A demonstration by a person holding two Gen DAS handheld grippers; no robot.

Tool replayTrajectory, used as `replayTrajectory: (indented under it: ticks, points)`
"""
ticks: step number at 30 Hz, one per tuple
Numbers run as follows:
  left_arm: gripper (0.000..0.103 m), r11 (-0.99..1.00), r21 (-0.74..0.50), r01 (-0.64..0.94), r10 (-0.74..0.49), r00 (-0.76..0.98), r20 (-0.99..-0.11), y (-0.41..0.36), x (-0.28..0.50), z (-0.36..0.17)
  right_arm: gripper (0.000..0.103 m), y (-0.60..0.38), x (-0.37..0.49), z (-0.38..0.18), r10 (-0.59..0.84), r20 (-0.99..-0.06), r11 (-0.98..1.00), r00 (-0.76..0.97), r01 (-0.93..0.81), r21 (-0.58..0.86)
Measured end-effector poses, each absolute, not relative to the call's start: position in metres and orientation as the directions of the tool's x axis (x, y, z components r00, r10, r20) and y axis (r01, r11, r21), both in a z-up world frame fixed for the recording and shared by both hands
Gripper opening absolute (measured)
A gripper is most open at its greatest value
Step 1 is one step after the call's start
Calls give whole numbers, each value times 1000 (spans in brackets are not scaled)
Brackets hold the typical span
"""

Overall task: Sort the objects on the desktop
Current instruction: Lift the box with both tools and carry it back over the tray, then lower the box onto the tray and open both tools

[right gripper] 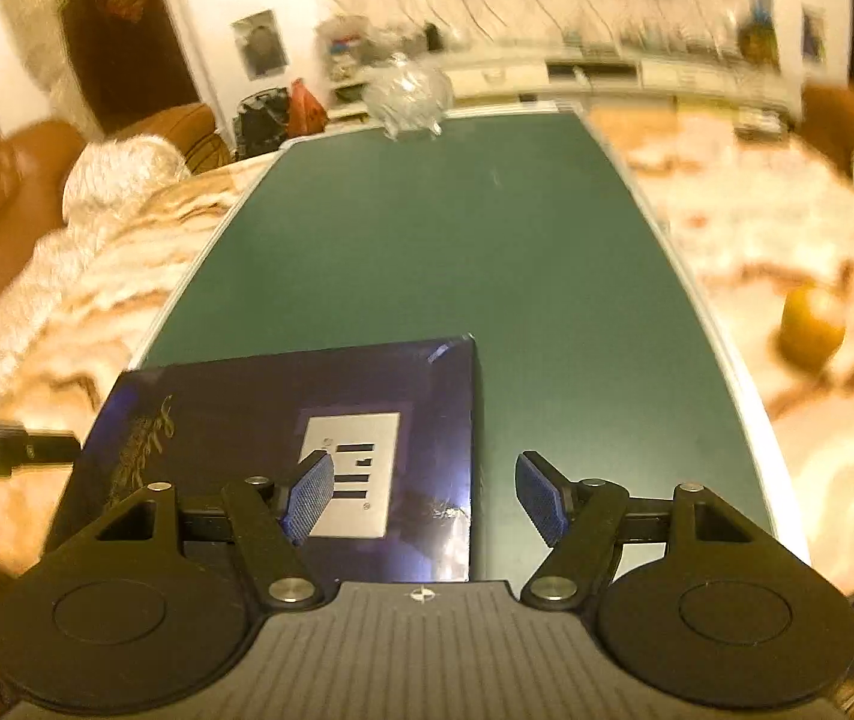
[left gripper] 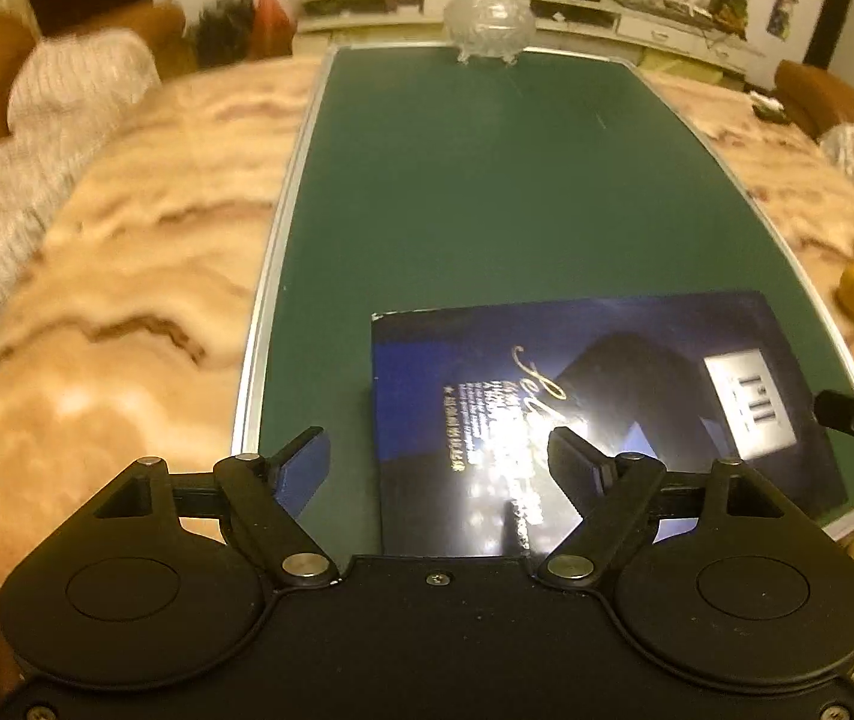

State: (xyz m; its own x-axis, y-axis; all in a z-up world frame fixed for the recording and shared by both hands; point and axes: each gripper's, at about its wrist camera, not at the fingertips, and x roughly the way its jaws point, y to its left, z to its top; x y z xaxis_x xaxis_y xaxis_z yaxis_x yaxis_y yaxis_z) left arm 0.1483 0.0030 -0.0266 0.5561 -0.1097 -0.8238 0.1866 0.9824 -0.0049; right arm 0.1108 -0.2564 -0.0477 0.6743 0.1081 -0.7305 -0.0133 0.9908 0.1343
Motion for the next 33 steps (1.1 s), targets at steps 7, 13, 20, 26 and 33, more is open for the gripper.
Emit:
replayTrajectory:
  ticks: [7, 13, 20, 26, 33]
  points:
    - [79, 970, 36, 239, -102, 541, -835, -31, 128, -51, 65, -221, 98, -67, 63, -763, 998, 643, -51, 40]
    - [80, 971, 22, 238, -102, 496, -862, -35, 132, -76, 64, -220, 101, -87, 53, -795, 999, 605, -31, 43]
    - [89, 971, 15, 238, -110, 503, -857, -35, 134, -80, 65, -219, 101, -89, 33, -792, 999, 610, -24, 24]
    - [101, 976, 16, 218, -95, 492, -865, -36, 128, -83, 73, -218, 99, -88, 33, -792, 999, 609, -11, 33]
    - [103, 986, 38, 161, -53, 529, -847, -21, 94, -55, 103, -216, 66, -54, 56, -742, 992, 668, 47, 117]
